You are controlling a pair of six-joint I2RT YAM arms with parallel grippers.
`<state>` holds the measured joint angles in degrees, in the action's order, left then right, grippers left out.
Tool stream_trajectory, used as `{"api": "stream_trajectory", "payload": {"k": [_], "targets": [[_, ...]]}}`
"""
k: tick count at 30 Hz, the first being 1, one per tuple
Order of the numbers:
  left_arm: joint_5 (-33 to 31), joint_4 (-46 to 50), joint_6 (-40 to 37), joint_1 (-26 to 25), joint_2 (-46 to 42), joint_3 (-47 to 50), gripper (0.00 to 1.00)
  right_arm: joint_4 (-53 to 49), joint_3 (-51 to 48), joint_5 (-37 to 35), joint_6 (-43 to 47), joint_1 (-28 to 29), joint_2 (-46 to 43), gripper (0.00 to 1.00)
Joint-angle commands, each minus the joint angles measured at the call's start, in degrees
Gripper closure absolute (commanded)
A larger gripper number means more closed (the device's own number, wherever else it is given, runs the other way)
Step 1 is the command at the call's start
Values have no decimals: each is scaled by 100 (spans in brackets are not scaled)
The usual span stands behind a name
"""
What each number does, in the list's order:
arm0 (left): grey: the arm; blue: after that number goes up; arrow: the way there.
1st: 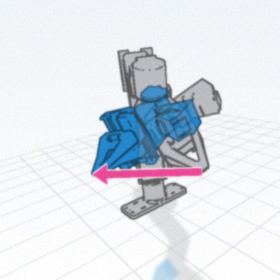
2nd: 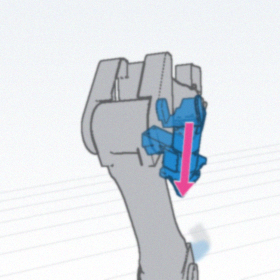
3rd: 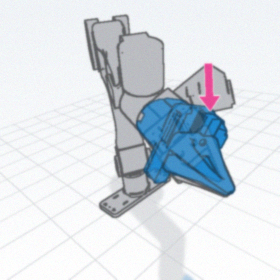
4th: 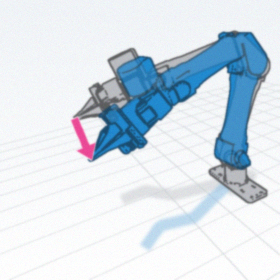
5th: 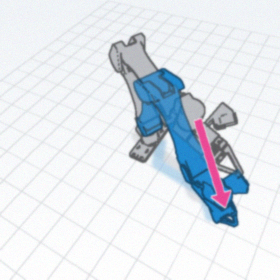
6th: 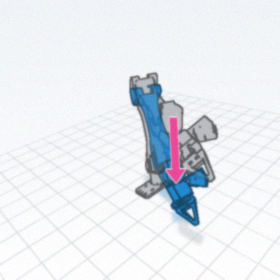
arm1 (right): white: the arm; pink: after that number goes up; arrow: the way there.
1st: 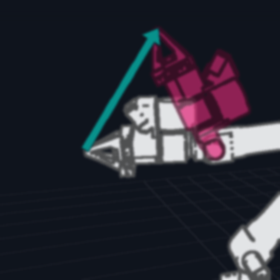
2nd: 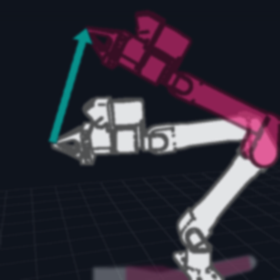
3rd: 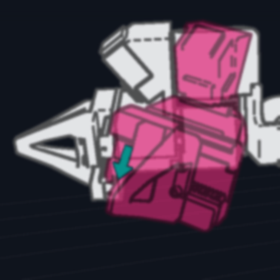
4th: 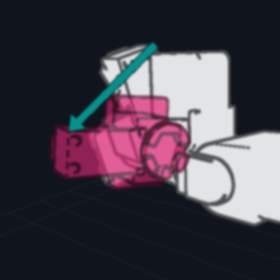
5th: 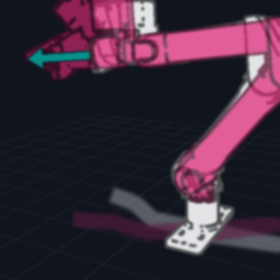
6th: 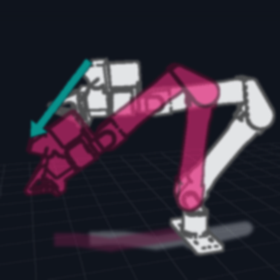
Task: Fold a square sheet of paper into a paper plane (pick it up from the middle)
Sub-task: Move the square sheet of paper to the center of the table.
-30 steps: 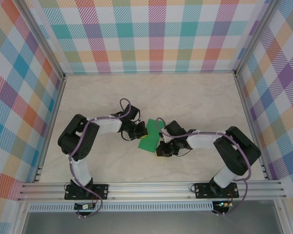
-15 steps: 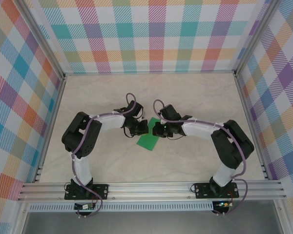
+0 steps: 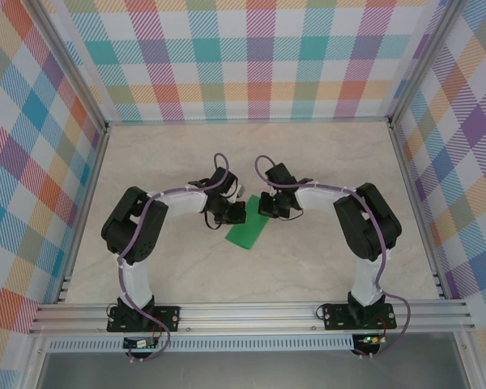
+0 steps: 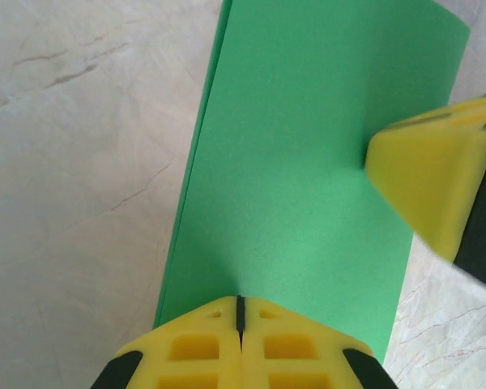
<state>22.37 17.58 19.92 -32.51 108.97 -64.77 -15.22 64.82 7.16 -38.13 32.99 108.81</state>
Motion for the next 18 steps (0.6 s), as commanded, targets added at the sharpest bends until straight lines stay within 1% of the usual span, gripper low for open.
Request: {"api": "stream_trajectory", "payload": {"k": [1, 3, 5, 7, 10, 12, 14, 16, 18], "targets": [[-51, 307, -130, 6, -255, 140, 100, -552, 121, -509, -64, -45, 118, 95], [-1, 307, -45, 8, -392, 160, 100, -725, 54, -543, -254, -47, 65, 94], [18, 228, 160, 8, -620, 242, 100, -960, -119, -666, -628, -38, -69, 94], [87, 52, 491, 0, -858, 392, 99, -1105, -381, -665, -1120, -22, -249, 94], [22, -332, 1079, -86, -1305, 724, 95, -1088, -831, -440, -1917, 85, -567, 95], [-74, -586, 1466, -192, -1590, 996, 95, -779, -1178, -243, -2380, 248, -821, 96], [-327, -751, 1883, -326, -1869, 1268, 95, -355, -1481, -21, -2721, 386, -1043, 96], [-566, -833, 2249, -457, -2060, 1525, 95, 223, -1757, 217, -2855, 419, -1240, 96], [-747, -964, 2592, -613, -2211, 1749, 97, 712, -1957, 307, -2770, 418, -1466, 96]]}}
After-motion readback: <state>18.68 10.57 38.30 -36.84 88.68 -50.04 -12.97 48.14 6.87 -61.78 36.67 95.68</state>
